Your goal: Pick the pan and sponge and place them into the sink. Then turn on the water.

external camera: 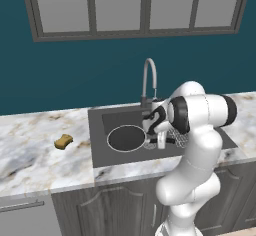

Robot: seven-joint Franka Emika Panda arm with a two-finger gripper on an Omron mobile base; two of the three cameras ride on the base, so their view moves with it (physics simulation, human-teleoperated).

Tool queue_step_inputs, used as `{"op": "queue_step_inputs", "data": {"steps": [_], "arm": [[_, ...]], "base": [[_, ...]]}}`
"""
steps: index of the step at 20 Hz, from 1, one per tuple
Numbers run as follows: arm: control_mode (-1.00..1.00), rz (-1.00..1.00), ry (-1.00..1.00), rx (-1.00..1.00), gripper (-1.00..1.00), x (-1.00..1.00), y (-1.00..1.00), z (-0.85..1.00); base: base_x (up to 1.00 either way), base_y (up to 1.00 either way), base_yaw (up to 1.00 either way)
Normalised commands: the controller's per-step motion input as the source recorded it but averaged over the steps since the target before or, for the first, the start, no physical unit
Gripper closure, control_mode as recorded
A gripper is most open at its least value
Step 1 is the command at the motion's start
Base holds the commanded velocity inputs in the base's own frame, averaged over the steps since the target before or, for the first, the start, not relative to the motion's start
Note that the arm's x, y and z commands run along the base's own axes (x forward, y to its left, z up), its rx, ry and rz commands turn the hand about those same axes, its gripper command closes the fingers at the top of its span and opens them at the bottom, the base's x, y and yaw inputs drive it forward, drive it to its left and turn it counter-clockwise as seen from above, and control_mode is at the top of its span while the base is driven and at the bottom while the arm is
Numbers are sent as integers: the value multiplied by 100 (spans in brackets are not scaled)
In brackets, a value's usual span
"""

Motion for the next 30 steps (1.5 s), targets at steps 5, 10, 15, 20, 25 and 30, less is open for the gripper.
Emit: {"op": "queue_step_inputs", "data": {"steps": [5, 10, 15, 20, 25, 30], "arm": [[-100, 2, 0, 0, -100, 28, 7, -38], [-100, 2, 0, 0, -100, 14, 9, -37], [-100, 1, 0, 0, -100, 3, 4, -19], [-100, 2, 0, 0, -100, 0, 14, 7], [-100, 0, 0, 0, -100, 0, 17, 25], [-100, -1, 0, 5, -100, 0, 10, 38]], "base": [[0, 0, 0], [0, 0, 0], [0, 0, 0], [0, 0, 0], [0, 0, 0], [0, 0, 0]]}}
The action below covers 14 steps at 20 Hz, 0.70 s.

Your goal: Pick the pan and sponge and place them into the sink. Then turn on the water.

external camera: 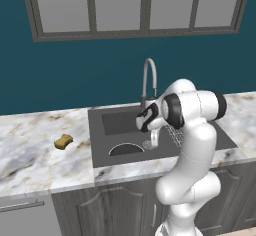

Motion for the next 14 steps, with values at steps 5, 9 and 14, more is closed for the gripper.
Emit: {"op": "queue_step_inputs", "data": {"steps": [5, 9, 14], "arm": [[-100, -7, -1, 14, -100, 0, 1, 53], [-100, -13, 0, 13, -100, 0, 13, 42], [-100, -16, 0, 5, -100, 0, 32, 25]], "base": [[0, 0, 0], [0, 0, 0], [0, 0, 0]]}}
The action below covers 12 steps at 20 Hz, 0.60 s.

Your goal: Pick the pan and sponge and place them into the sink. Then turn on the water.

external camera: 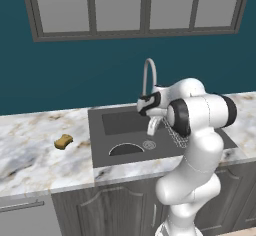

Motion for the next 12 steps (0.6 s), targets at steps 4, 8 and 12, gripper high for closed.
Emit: {"op": "queue_step_inputs", "data": {"steps": [4, 8, 12], "arm": [[-100, -20, -1, 0, -100, 0, 48, 13], [-100, -18, 0, 0, -100, 0, 48, 21], [-100, -20, 0, 2, -100, -2, 34, 32]], "base": [[0, 0, 0], [0, 0, 0], [0, 0, 0]]}}
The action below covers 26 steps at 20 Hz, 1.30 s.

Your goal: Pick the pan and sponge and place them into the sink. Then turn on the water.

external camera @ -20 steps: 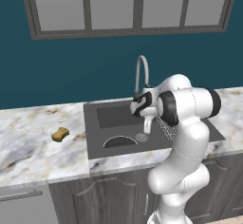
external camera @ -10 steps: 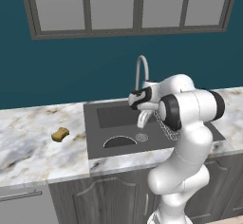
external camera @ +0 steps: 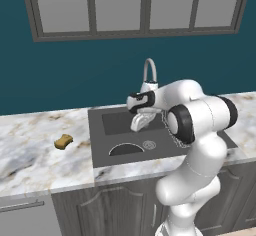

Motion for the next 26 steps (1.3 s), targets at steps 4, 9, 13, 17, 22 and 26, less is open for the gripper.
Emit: {"op": "queue_step_inputs", "data": {"steps": [4, 9, 13, 17, 22, 26], "arm": [[-100, -20, 0, 6, -100, 0, 16, 28], [-100, -20, 0, 7, -100, -3, 30, 10], [-100, -24, 0, 7, -100, -6, 40, 3], [-100, -25, 0, 4, -100, -1, 42, 1], [-100, -25, 0, 0, -100, 0, 40, 15], [-100, -24, 2, 0, -100, 0, 41, 14]], "base": [[0, 0, 0], [0, 0, 0], [0, 0, 0], [0, 0, 0], [0, 0, 0], [0, 0, 0]]}}
